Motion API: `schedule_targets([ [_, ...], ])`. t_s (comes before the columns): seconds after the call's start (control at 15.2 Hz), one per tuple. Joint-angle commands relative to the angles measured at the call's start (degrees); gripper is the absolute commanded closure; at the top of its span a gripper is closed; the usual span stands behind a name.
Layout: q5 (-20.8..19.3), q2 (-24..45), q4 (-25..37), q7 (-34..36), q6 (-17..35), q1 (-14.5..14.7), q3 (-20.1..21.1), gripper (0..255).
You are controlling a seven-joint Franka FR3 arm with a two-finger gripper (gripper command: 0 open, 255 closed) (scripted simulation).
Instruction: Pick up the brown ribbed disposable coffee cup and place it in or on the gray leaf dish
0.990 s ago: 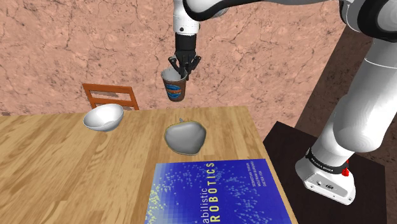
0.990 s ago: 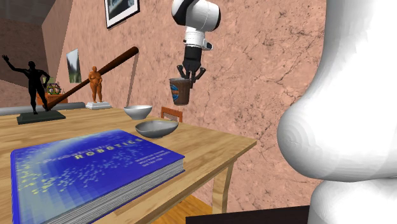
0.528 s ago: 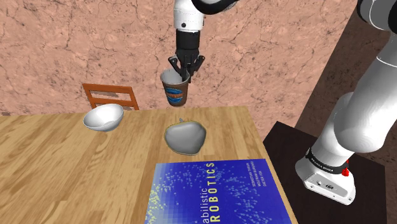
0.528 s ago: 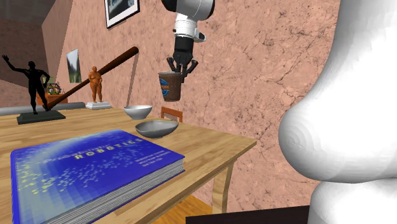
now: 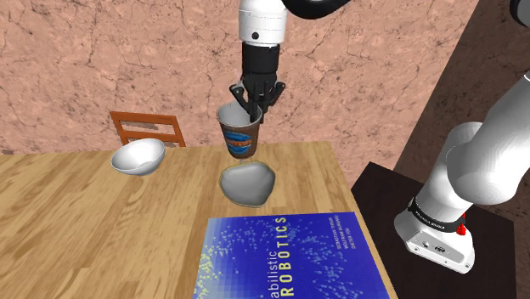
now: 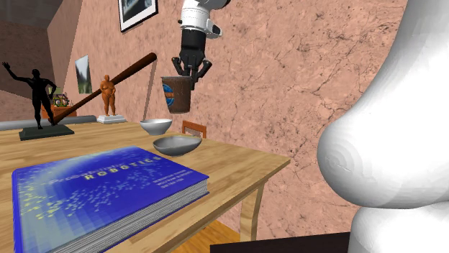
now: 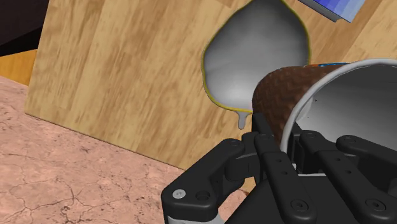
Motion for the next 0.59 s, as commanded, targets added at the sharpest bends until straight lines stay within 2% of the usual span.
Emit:
schedule_targets([
  [0.0,0.2,-0.5,-1.7,0.2,1.2,0.2,0.2,255],
  [0.53,0.5,-0.5,-7.8,-0.4,7.3,0.4,0.5,255],
])
